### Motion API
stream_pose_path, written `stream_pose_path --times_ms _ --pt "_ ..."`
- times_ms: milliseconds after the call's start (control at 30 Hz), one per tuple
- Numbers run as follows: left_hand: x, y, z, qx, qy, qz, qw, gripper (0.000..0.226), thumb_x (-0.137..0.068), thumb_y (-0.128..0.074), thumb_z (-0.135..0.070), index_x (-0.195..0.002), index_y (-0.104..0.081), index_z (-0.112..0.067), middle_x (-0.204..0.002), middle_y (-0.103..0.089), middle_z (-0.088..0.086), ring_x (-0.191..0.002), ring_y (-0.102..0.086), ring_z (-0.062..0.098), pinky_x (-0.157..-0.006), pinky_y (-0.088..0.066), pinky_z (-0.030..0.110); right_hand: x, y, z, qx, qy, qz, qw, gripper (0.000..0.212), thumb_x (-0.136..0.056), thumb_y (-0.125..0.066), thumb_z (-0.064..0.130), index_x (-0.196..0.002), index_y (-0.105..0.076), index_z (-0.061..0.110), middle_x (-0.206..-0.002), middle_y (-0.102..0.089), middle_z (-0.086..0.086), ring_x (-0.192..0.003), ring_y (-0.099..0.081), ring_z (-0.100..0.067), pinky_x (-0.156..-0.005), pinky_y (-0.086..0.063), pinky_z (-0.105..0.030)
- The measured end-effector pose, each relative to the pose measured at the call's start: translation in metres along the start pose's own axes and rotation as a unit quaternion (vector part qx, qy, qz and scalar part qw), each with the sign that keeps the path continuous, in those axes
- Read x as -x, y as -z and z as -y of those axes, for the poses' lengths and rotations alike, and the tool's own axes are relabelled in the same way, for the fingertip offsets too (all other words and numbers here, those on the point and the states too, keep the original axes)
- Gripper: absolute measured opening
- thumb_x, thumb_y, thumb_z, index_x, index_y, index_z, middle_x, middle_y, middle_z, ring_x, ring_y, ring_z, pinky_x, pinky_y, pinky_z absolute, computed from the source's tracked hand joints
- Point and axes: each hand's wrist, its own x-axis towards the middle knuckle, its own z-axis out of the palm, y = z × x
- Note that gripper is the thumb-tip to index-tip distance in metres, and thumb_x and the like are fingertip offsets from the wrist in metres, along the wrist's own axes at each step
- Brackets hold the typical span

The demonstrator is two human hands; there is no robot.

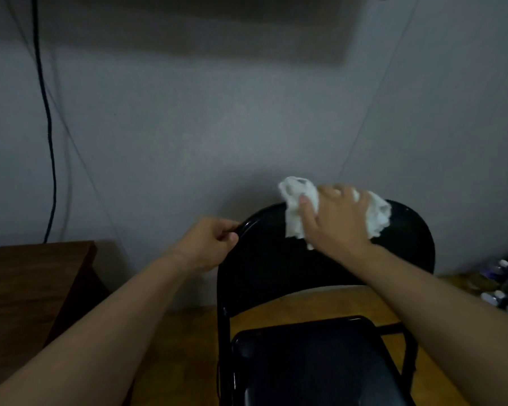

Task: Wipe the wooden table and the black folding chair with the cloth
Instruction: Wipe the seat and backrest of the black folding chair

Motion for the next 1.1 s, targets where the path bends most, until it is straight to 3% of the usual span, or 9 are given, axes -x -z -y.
stream_pose_path --times_ms 100,167,267,433,567,700,833,933,1100 --pt "-0.009 0.011 -0.005 -0.084 0.008 0.029 0.996 0.023 -0.097 -0.052 -0.005 -0.101 -0.073 -0.013 -0.078 -0.067 0.006 -0.075 -0.062 0.019 -0.074 -0.049 0.031 0.006 -0.006 0.044 -0.016 0.086 0.011 0.996 0.049 -0.096 -0.036 0.052 -0.109 -0.068 0.017 -0.109 -0.069 -0.007 -0.102 -0.059 -0.037 -0.101 -0.029 -0.054" --pt "-0.018 0.022 -0.015 -0.189 0.007 0.065 0.980 0.015 -0.092 -0.057 -0.009 -0.097 -0.071 -0.007 -0.093 -0.070 0.014 -0.093 -0.067 0.027 -0.083 -0.053 0.039 0.011 -0.011 0.064 -0.012 0.145 0.029 0.989 0.045 -0.095 -0.037 0.053 -0.113 -0.066 0.023 -0.116 -0.065 -0.002 -0.105 -0.057 -0.034 -0.104 -0.028 -0.058" --pt "-0.032 0.033 -0.041 -0.319 -0.001 0.122 0.940 0.030 -0.093 -0.058 -0.022 -0.120 -0.066 -0.013 -0.126 -0.065 0.009 -0.117 -0.060 0.026 -0.097 -0.049 0.034 0.012 -0.011 0.061 -0.030 0.155 0.037 0.987 0.043 -0.098 -0.040 0.054 -0.119 -0.064 0.024 -0.123 -0.063 0.001 -0.114 -0.054 -0.031 -0.107 -0.029 -0.065" --pt "-0.055 0.008 -0.090 -0.264 -0.079 0.108 0.955 0.026 -0.098 -0.052 -0.027 -0.118 -0.063 -0.013 -0.121 -0.068 0.008 -0.112 -0.063 0.026 -0.095 -0.049 0.035 0.002 0.008 -0.016 -0.028 0.015 0.025 0.999 0.046 -0.098 -0.039 0.050 -0.112 -0.069 0.017 -0.111 -0.068 -0.004 -0.109 -0.059 -0.032 -0.110 -0.031 -0.059" --pt "-0.063 -0.008 -0.096 -0.273 -0.058 0.087 0.956 0.027 -0.095 -0.061 -0.028 -0.119 -0.069 -0.018 -0.112 -0.072 0.005 -0.103 -0.066 0.022 -0.089 -0.053 0.033 0.007 0.018 -0.095 -0.003 -0.100 0.005 0.995 0.051 -0.098 -0.039 0.047 -0.119 -0.068 0.010 -0.122 -0.068 -0.007 -0.119 -0.057 -0.033 -0.112 -0.031 -0.061" --pt "-0.065 -0.009 -0.095 -0.261 -0.045 0.065 0.962 0.028 -0.091 -0.067 -0.027 -0.117 -0.072 -0.020 -0.109 -0.073 0.001 -0.099 -0.067 0.017 -0.088 -0.055 0.034 -0.003 0.019 -0.097 -0.011 -0.178 0.033 0.983 0.055 -0.097 -0.030 0.048 -0.111 -0.071 0.014 -0.121 -0.068 -0.004 -0.119 -0.052 -0.035 -0.111 -0.027 -0.063" --pt "-0.065 -0.012 -0.099 -0.266 -0.015 0.044 0.963 0.026 -0.089 -0.069 -0.028 -0.110 -0.072 -0.014 -0.110 -0.073 0.005 -0.101 -0.067 0.021 -0.088 -0.055 0.033 -0.007 0.016 -0.035 -0.020 -0.007 0.062 0.998 0.054 -0.095 -0.032 0.052 -0.110 -0.071 0.018 -0.113 -0.069 -0.004 -0.110 -0.059 -0.038 -0.105 -0.024 -0.058" --pt "-0.062 -0.014 -0.097 -0.253 -0.011 0.016 0.967 0.017 -0.088 -0.067 -0.027 -0.095 -0.068 -0.012 -0.102 -0.072 0.008 -0.096 -0.068 0.025 -0.079 -0.053 0.030 -0.008 0.014 -0.013 -0.050 0.115 0.097 0.987 0.050 -0.095 -0.040 0.051 -0.125 -0.068 0.022 -0.129 -0.067 0.000 -0.118 -0.056 -0.036 -0.110 -0.024 -0.069" --pt "-0.065 -0.015 -0.093 -0.237 0.027 0.029 0.971 0.036 -0.089 -0.069 -0.036 -0.118 -0.068 -0.015 -0.117 -0.069 0.003 -0.106 -0.064 0.020 -0.090 -0.052 0.028 -0.026 0.026 -0.077 0.011 0.081 0.148 0.986 0.059 -0.093 -0.031 0.054 -0.119 -0.072 0.021 -0.122 -0.071 -0.003 -0.110 -0.060 -0.038 -0.103 -0.036 -0.062"
